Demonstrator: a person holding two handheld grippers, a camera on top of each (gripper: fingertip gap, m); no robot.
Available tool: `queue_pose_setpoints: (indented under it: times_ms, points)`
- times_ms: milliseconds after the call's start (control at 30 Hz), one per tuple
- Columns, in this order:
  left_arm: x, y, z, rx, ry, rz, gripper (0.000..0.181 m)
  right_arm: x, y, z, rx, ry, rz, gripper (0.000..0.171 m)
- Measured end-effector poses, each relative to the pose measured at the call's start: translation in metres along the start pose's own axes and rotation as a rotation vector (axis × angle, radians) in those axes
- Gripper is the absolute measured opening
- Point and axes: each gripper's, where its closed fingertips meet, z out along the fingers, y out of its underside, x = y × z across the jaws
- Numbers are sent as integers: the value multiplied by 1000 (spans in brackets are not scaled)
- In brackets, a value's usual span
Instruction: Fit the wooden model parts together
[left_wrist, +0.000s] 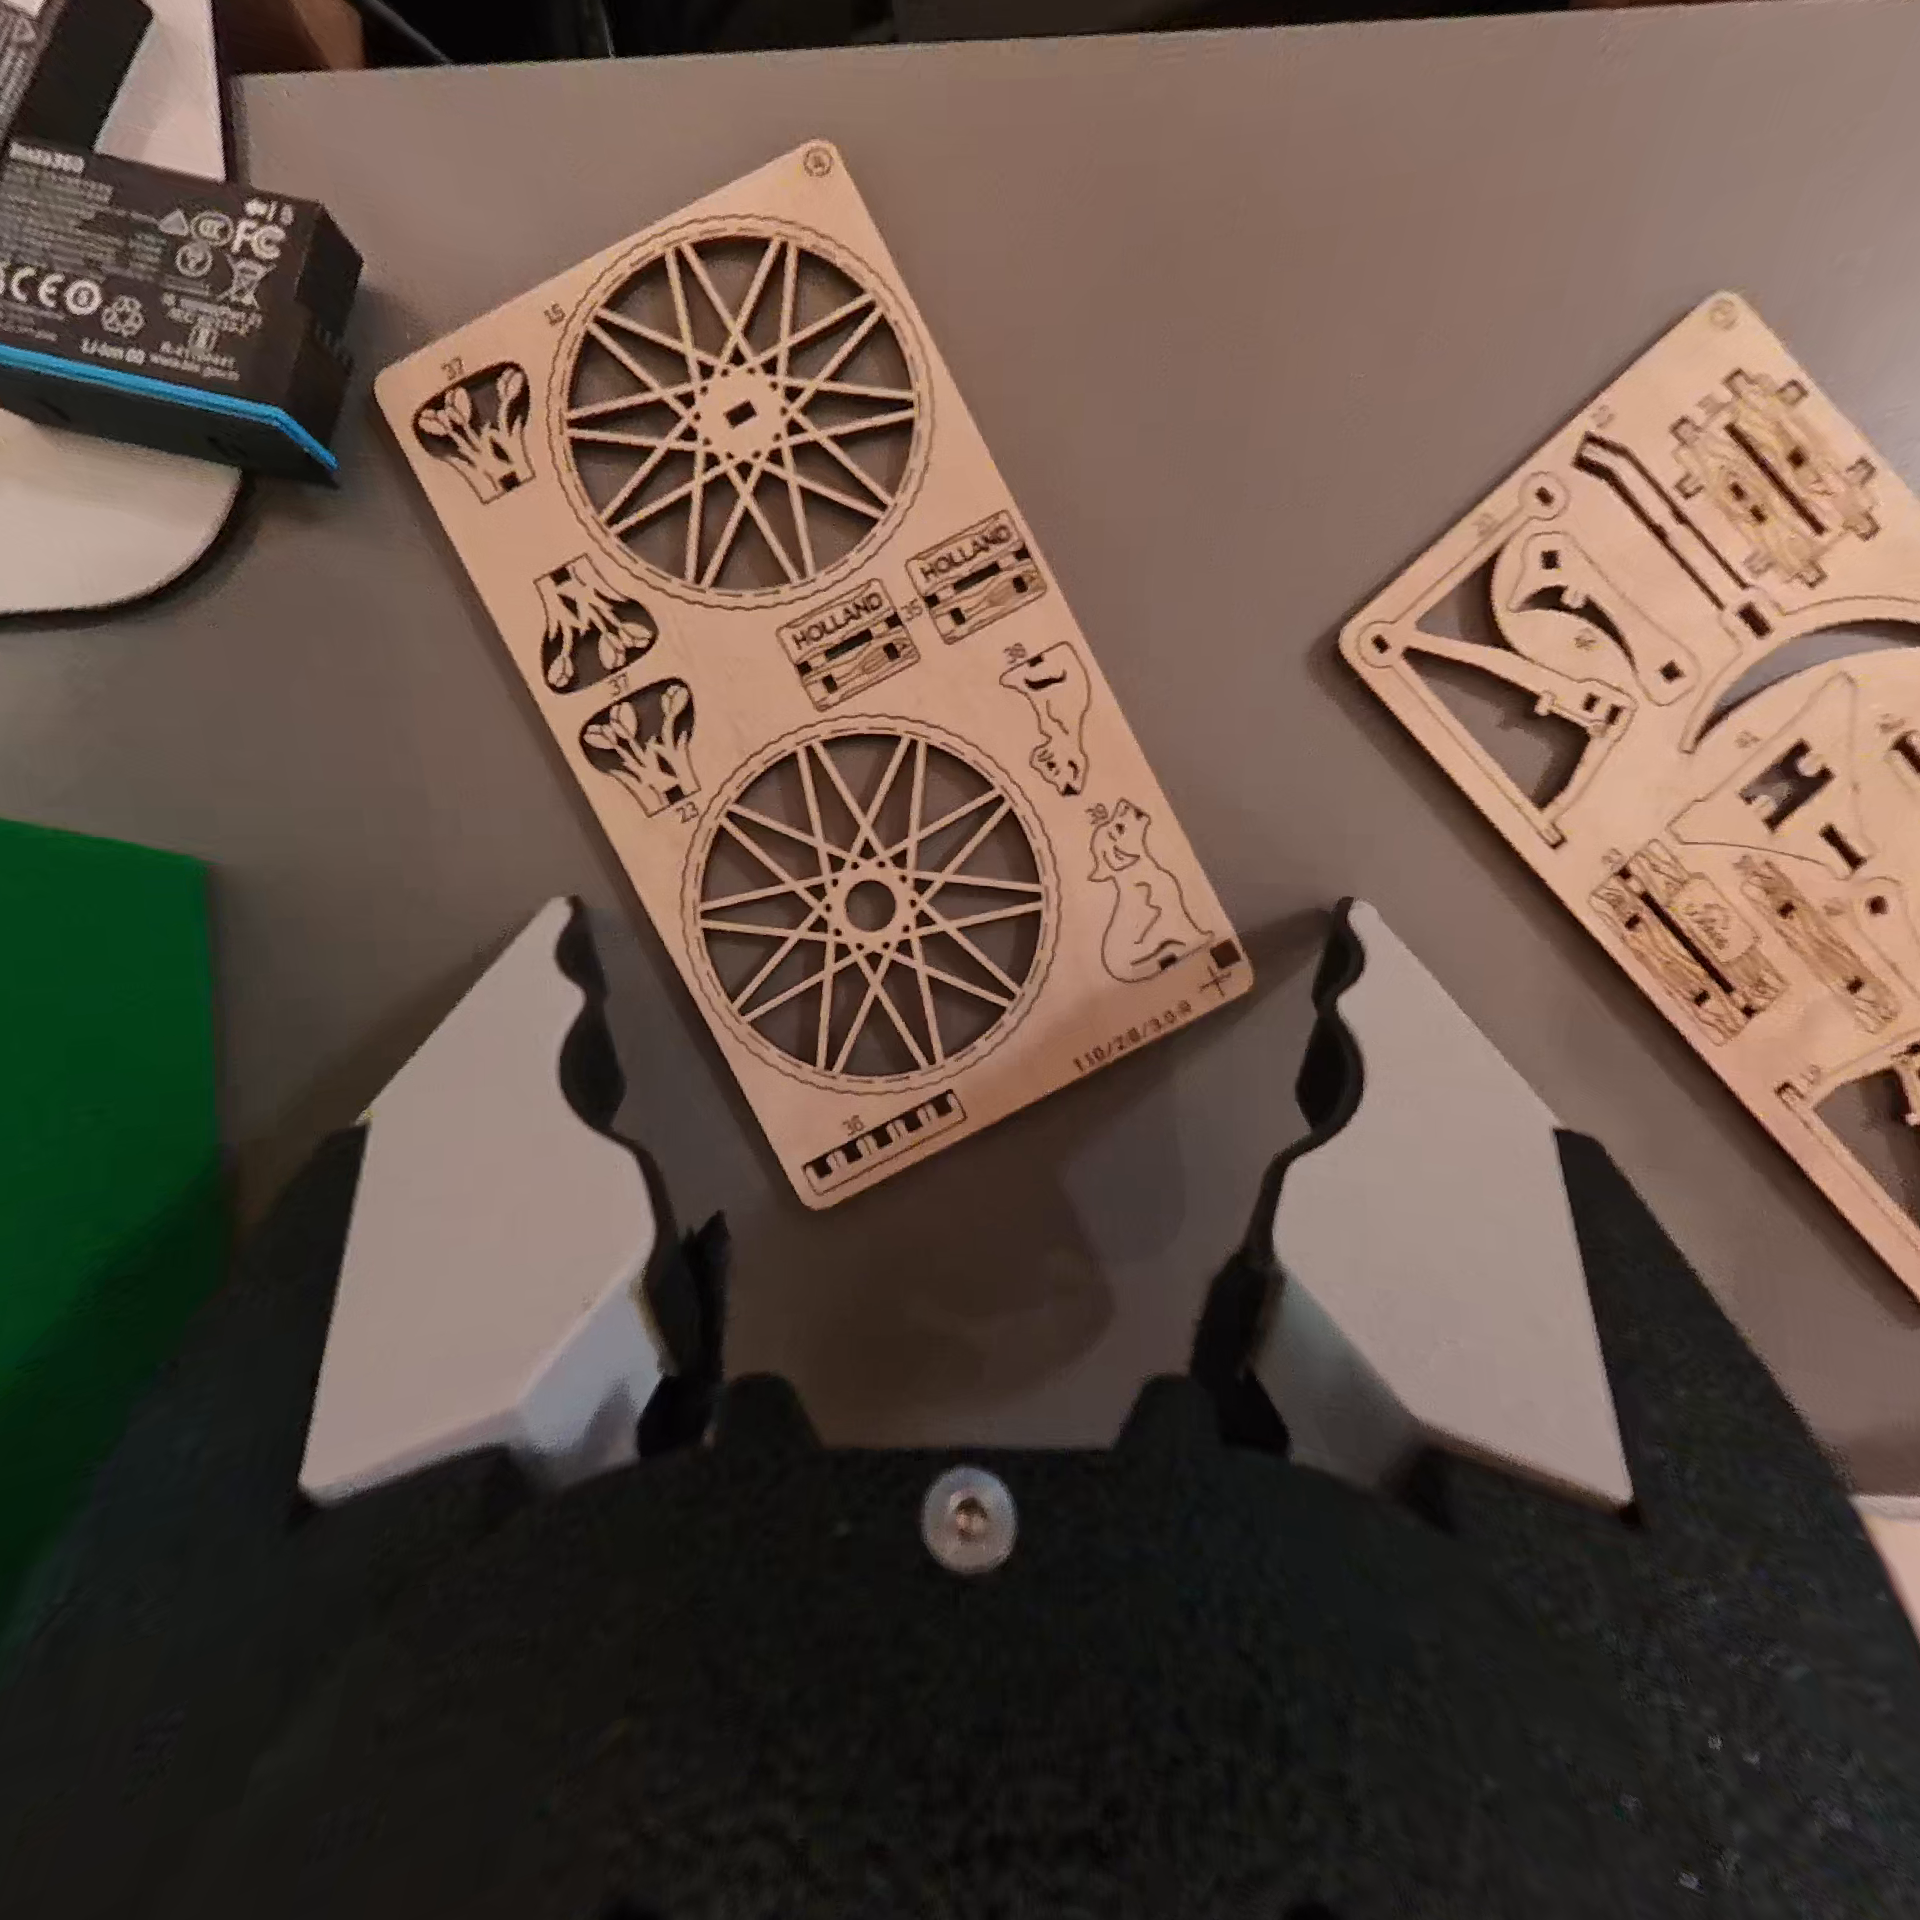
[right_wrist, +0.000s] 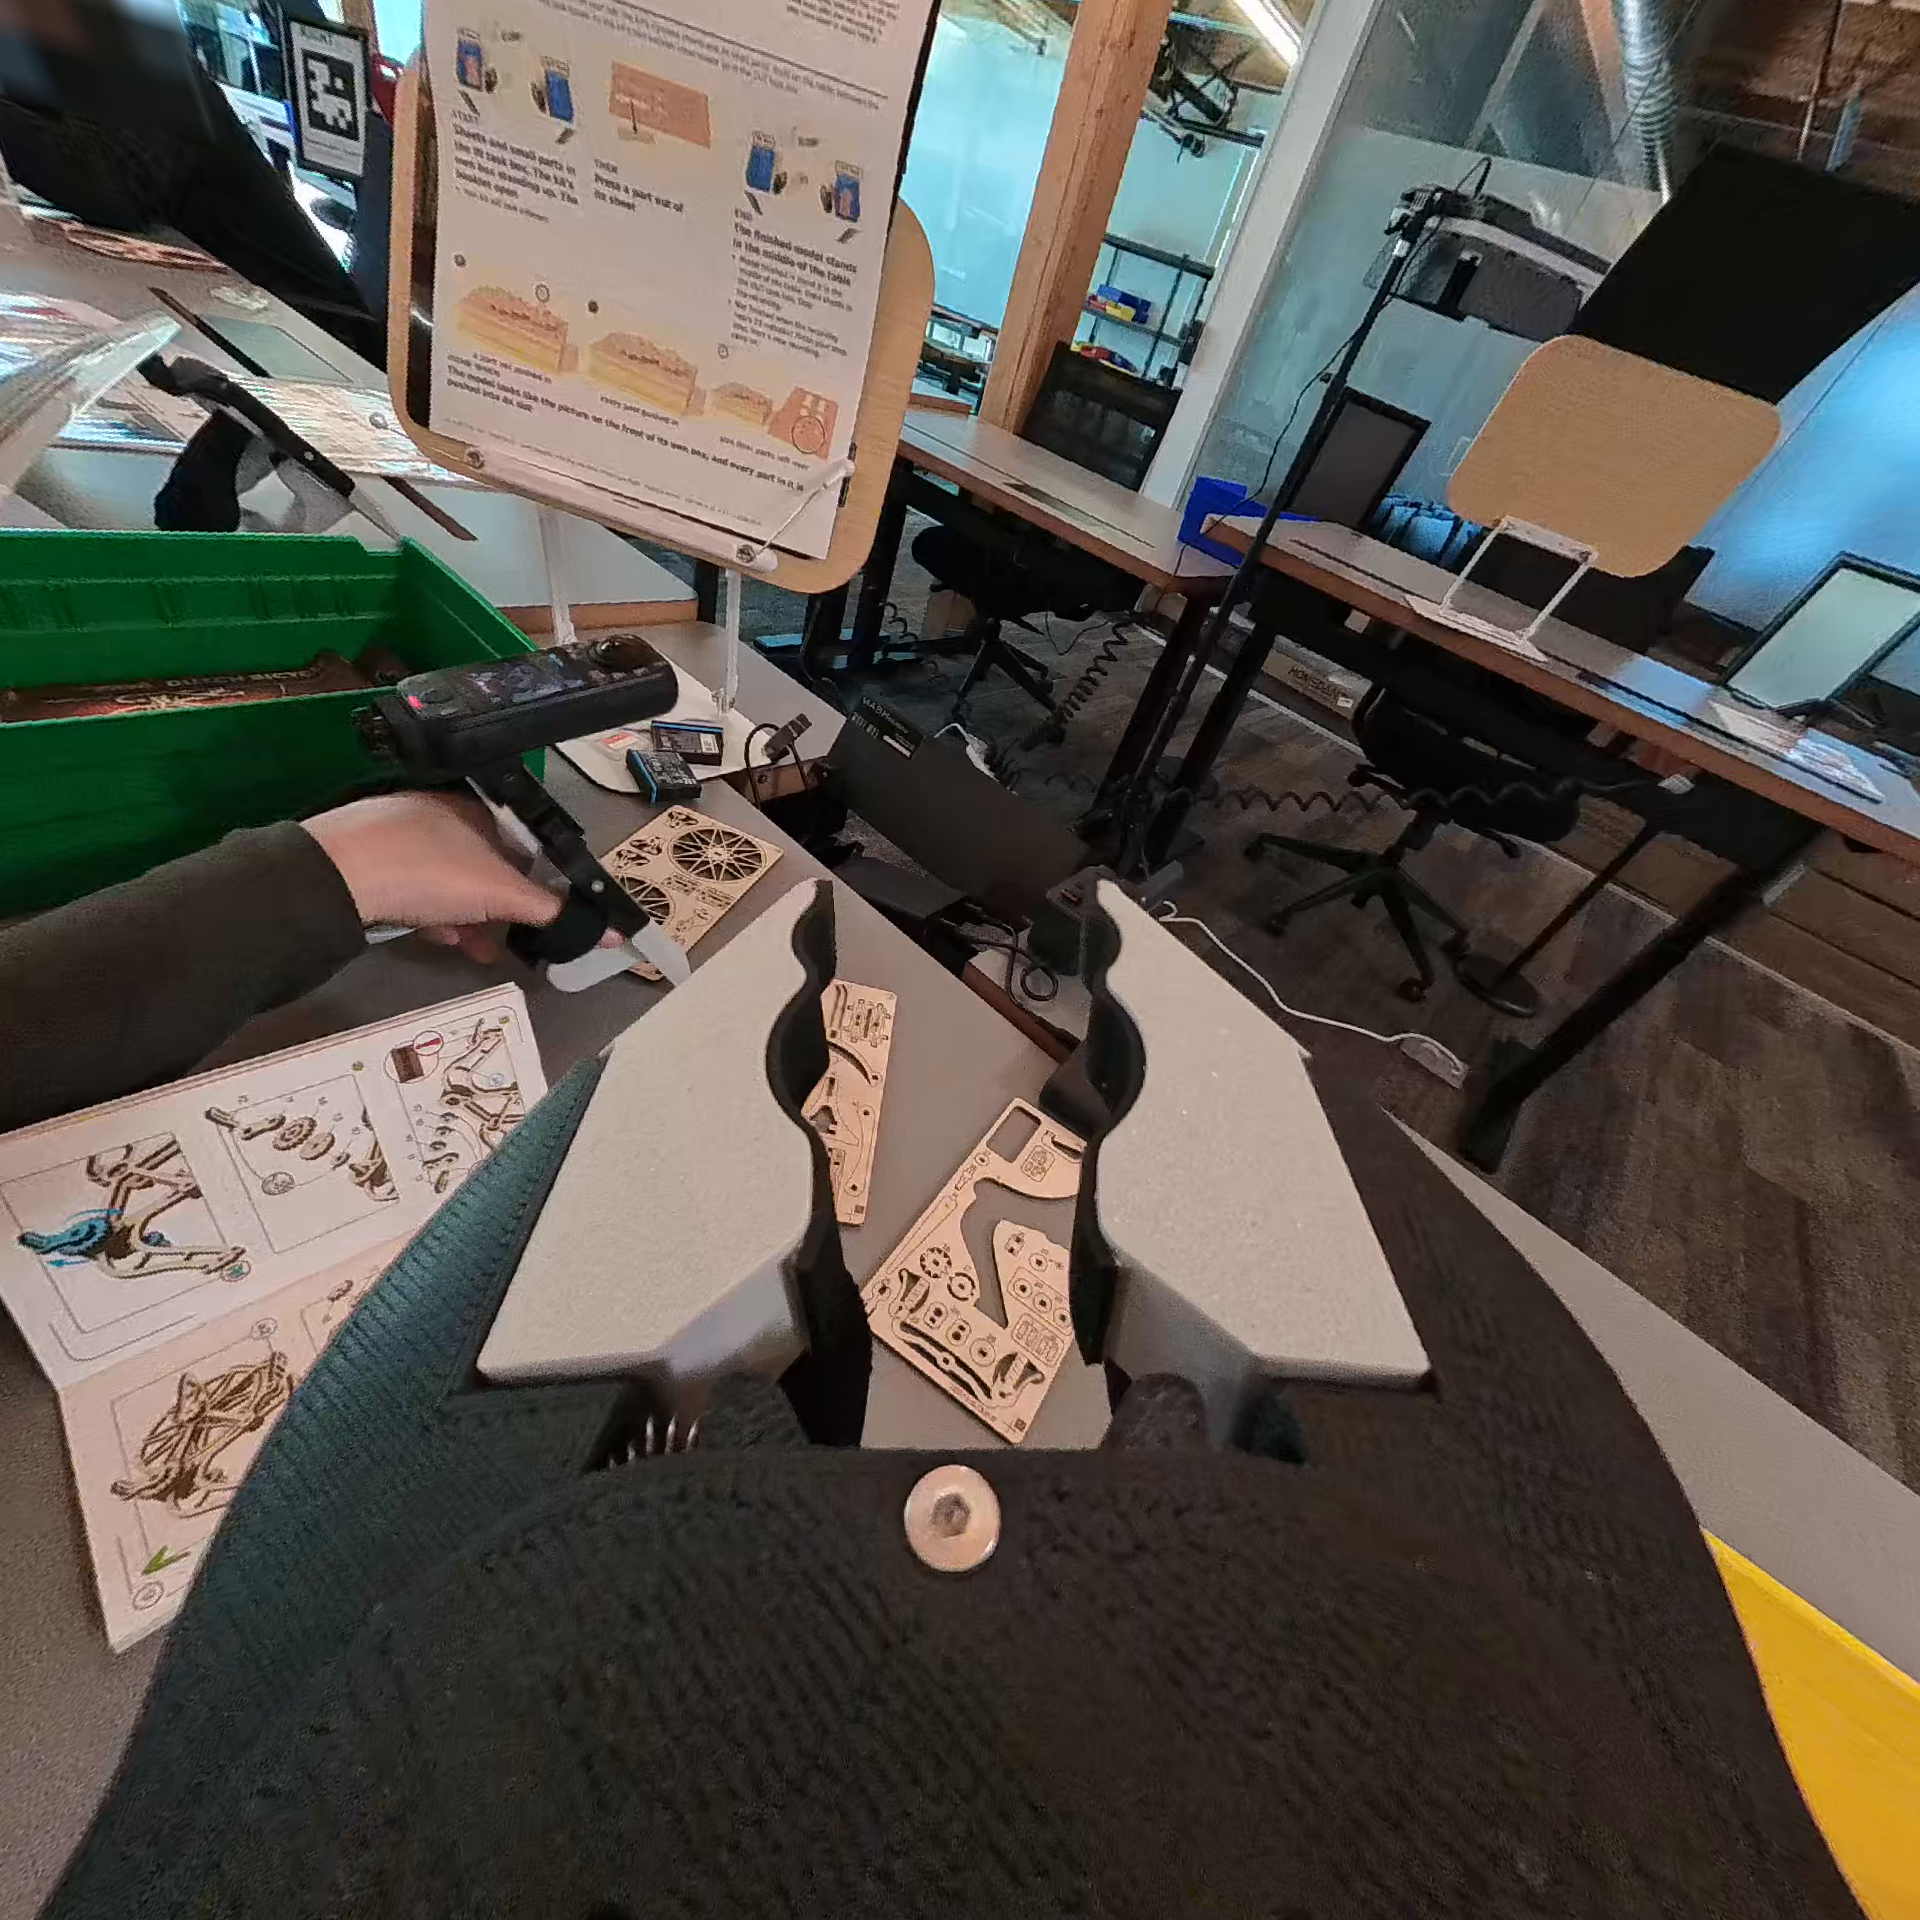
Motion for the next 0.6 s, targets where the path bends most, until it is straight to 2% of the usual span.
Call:
queue_pose_setpoints:
  times_ms: [200, 333, 400, 600]
  points:
    - [-7, 4, -1, -5, -12, -32, 135, -4, -3, -1, 10, -17, -1, 46]
    - [-16, 3, -5, 14, -18, -42, 114, -5, -9, -6, 35, -25, 4, 44]
    - [-19, 5, -10, 20, -13, -31, 97, -7, -12, -9, 49, -35, 7, 44]
    - [-15, 30, -29, 43, -22, 56, 96, -2, -16, -18, 71, -43, 29, 44]
